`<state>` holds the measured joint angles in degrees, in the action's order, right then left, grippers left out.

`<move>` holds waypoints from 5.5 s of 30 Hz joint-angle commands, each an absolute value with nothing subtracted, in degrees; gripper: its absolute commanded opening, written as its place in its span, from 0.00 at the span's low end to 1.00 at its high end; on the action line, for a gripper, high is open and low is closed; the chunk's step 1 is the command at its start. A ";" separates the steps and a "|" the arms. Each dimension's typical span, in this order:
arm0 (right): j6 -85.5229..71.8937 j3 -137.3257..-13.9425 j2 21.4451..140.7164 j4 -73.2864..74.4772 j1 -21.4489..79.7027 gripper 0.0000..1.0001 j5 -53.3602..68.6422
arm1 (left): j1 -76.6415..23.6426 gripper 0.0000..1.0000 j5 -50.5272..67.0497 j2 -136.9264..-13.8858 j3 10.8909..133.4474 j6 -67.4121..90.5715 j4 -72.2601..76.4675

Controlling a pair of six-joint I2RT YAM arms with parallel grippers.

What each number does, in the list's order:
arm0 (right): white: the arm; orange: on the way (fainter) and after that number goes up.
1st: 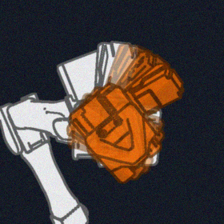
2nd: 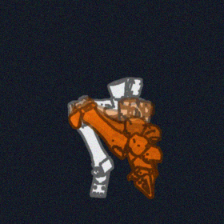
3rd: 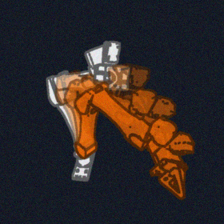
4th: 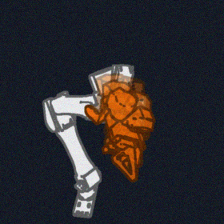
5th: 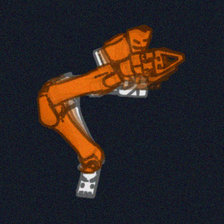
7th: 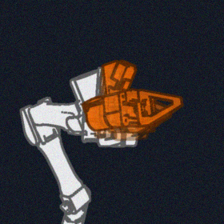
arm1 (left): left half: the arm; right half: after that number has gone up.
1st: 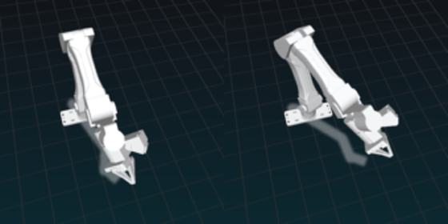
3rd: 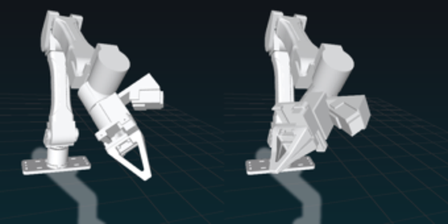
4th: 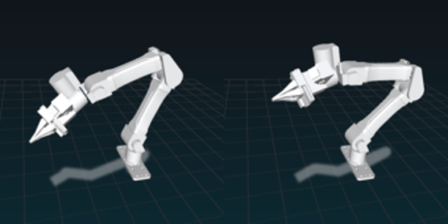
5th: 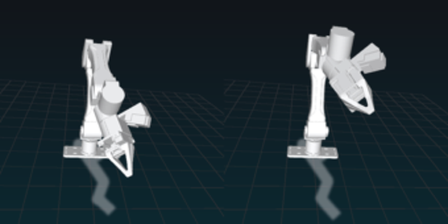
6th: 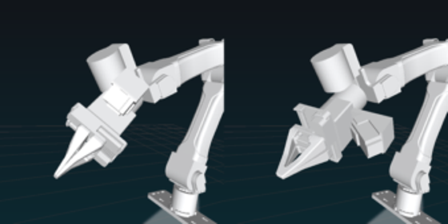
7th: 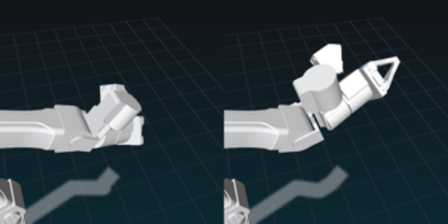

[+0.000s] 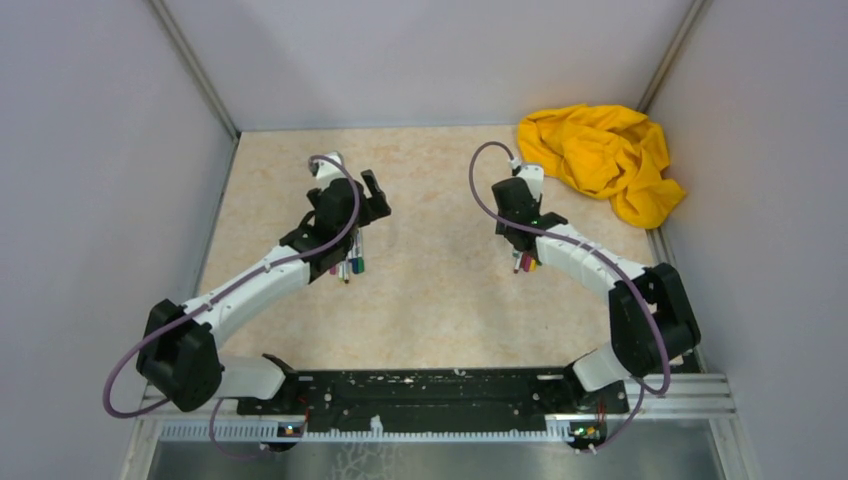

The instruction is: Open the pen caps

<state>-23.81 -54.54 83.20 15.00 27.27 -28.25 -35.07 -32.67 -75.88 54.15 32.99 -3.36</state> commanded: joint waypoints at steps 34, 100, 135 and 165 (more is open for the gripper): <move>-26.43 -53.38 91.33 12.98 21.65 0.40 -22.33 | -37.49 0.96 -34.36 -73.58 48.26 33.79 7.26; -14.17 -47.98 81.20 2.34 29.77 0.00 9.81 | -32.83 0.99 3.93 -87.74 51.06 47.23 19.18; -15.25 -52.30 86.96 -1.74 36.74 0.00 13.03 | -28.07 0.39 22.67 -100.79 51.59 63.47 34.21; -15.25 -57.40 91.07 -5.26 37.17 0.23 16.27 | -28.16 0.00 26.19 -100.16 50.01 59.74 33.83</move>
<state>-15.18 -53.58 89.67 -2.31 36.01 15.16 -28.01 23.68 -100.92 50.48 59.33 31.79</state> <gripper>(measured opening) 0.225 0.224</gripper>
